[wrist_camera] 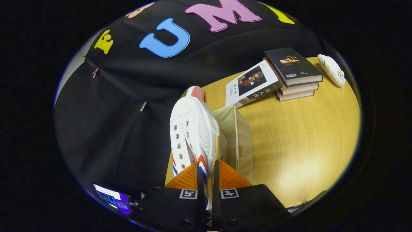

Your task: Open the storage box then place both shoes into the box .Put the left shoe in first, then the right shoe, with the right side of both shoes facing outward in a uniform manner.

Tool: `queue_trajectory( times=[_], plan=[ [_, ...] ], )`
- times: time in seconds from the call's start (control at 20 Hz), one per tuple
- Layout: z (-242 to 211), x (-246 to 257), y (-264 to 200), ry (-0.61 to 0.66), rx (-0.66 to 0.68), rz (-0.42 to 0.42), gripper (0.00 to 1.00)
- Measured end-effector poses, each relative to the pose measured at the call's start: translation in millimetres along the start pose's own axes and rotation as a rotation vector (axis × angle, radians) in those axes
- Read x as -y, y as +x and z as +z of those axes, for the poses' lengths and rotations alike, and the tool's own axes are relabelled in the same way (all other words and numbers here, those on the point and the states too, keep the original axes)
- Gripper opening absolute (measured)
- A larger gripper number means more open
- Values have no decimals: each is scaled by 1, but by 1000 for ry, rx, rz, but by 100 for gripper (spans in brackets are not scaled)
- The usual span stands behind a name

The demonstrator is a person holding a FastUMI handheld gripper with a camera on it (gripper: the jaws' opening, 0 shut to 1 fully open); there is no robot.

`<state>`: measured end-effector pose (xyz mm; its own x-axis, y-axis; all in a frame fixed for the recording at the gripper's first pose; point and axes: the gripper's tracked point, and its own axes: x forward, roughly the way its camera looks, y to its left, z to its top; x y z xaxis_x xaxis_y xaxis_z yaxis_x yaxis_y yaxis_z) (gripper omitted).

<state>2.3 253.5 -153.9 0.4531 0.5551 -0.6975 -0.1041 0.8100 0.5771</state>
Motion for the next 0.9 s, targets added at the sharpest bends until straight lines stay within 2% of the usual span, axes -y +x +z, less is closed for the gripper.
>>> queue_trajectory(
  times=[0.25,0.35,0.45,0.75,0.85,0.9],
  plan=[
    [-22,21,39,-3,-45,-104,11],
    [-28,29,46,37,-64,-138,12],
    [-29,34,53,82,-81,-148,12],
    [-43,34,75,62,-118,-195,11],
    [-42,26,76,67,-103,-181,15],
    [-37,13,73,82,-85,-151,27]
  ],
)
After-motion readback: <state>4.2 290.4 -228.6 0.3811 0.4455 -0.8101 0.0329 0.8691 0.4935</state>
